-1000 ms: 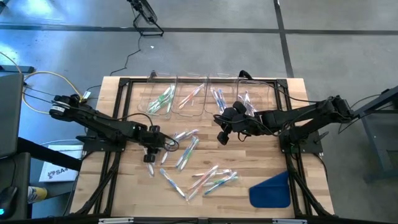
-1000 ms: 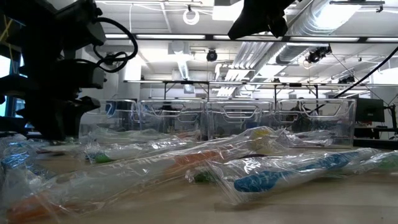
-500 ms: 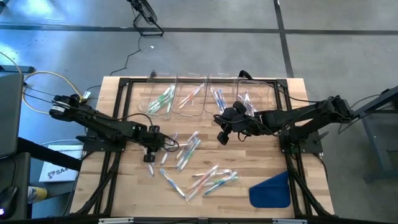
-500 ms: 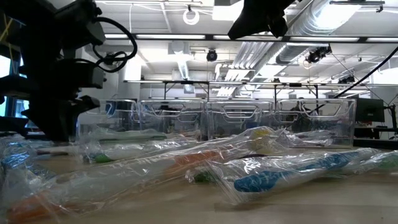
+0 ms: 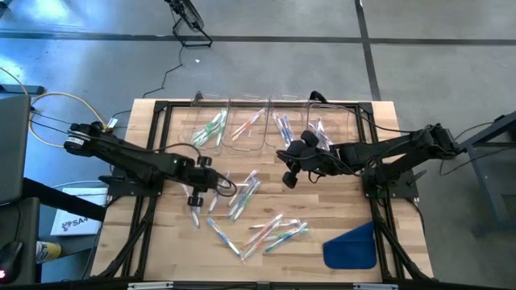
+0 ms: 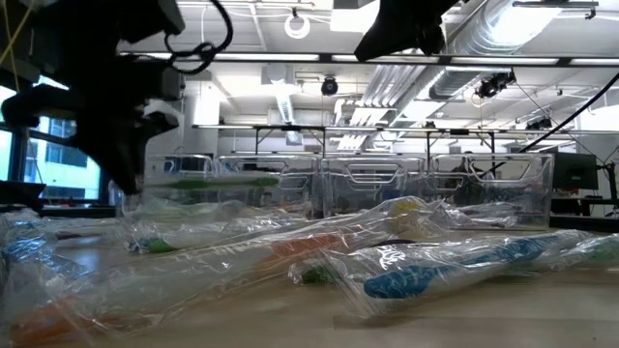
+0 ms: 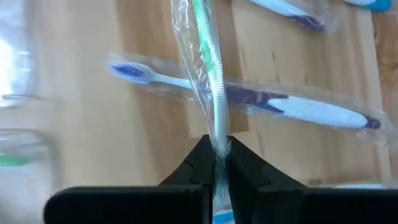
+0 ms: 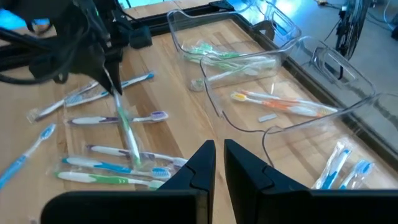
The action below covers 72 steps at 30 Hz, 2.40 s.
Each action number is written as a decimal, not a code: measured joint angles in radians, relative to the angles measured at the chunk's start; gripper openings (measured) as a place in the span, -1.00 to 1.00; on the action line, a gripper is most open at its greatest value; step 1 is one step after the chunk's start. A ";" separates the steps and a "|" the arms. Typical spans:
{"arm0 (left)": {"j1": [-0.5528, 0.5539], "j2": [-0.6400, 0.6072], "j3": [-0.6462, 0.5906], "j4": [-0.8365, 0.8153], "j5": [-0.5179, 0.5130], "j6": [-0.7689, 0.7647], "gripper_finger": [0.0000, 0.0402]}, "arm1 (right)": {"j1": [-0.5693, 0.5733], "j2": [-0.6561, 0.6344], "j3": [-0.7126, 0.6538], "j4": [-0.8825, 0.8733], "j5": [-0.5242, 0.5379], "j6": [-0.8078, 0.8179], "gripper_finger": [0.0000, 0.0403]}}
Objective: Pick & Place Toothbrushes
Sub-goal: Put the green toothbrush into the left transparent bin
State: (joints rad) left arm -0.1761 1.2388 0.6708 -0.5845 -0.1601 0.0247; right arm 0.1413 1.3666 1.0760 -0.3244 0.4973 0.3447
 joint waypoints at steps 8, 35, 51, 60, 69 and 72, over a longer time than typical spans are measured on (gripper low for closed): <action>0.035 -0.002 0.189 -0.201 -0.117 0.136 -0.93 | 0.000 -0.034 0.000 -0.004 -0.002 -0.036 -0.87; 0.516 -0.039 0.221 0.463 0.514 0.553 -0.93 | 0.010 -0.165 0.000 -0.064 0.000 -0.001 -0.87; 0.536 -0.039 0.220 0.674 0.627 0.442 -0.93 | -0.048 -0.095 0.000 0.408 -0.136 -0.298 -0.69; 0.536 -0.039 0.220 0.703 0.653 0.435 -0.93 | -0.102 0.004 0.000 0.480 -0.099 -0.316 -0.18; 0.536 -0.039 0.220 0.703 0.654 0.436 -0.93 | -0.140 0.066 0.000 0.625 -0.245 -0.338 -0.09; 0.536 -0.039 0.220 0.701 0.654 0.437 -0.93 | -0.145 0.066 0.000 0.630 -0.265 -0.346 -0.12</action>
State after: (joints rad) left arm 0.3599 1.2003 0.8906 0.1162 0.4934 0.4617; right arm -0.0040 1.4330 1.0760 0.3052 0.2326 -0.0017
